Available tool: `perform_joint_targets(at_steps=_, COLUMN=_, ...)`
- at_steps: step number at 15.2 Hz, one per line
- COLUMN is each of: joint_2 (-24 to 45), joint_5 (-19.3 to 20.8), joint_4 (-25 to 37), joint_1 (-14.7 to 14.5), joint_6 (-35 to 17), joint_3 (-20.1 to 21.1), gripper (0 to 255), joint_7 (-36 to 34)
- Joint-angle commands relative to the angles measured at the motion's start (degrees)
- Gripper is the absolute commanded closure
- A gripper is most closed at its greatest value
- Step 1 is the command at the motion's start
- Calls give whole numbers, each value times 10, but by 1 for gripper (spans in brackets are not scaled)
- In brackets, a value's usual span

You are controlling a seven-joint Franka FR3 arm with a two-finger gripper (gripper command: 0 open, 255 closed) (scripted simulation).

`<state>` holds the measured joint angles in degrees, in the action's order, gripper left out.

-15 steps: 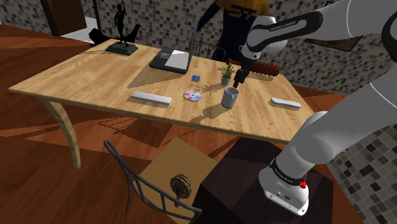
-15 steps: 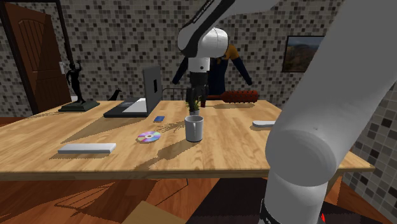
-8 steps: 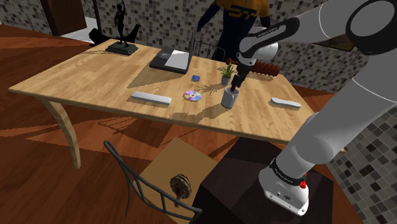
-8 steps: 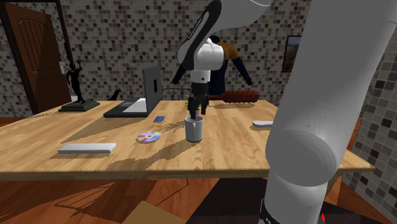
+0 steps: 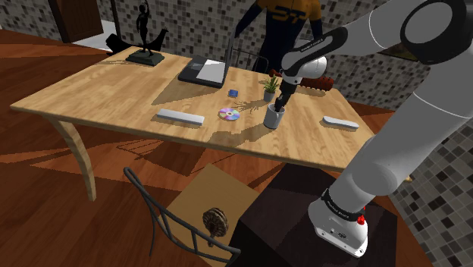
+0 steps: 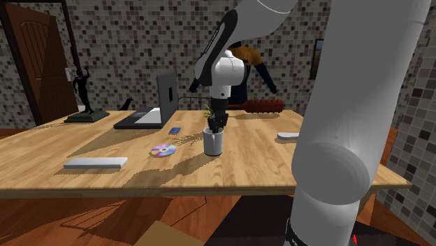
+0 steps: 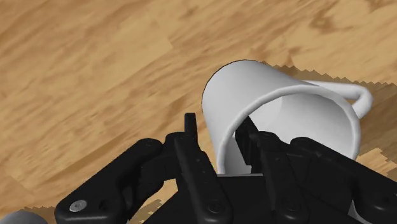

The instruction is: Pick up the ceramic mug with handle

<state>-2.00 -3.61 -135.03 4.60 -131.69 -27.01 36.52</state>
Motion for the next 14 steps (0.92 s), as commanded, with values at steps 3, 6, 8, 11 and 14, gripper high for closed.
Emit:
perform_joint_targets(at_steps=3, joint_2=1, joint_5=-1, joint_4=0, joint_1=0, joint_6=-1, joint_3=0, gripper=255, joint_7=0)
perform_joint_targets(at_steps=6, joint_2=1, joint_5=0, joint_4=0, joint_1=0, joint_6=-1, joint_3=0, gripper=255, joint_7=0)
perform_joint_targets(at_steps=8, joint_2=0, joint_5=0, joint_4=-1, joint_1=0, joint_6=-1, joint_3=0, gripper=255, joint_7=0)
perform_joint_targets(at_steps=11, joint_2=-16, joint_5=11, joint_4=8, joint_1=0, joint_6=23, joint_3=1, gripper=255, joint_7=-9)
perform_joint_targets(at_steps=14, joint_2=-31, joint_5=20, joint_4=19, joint_1=1, joint_6=46, joint_3=2, gripper=255, joint_7=-17)
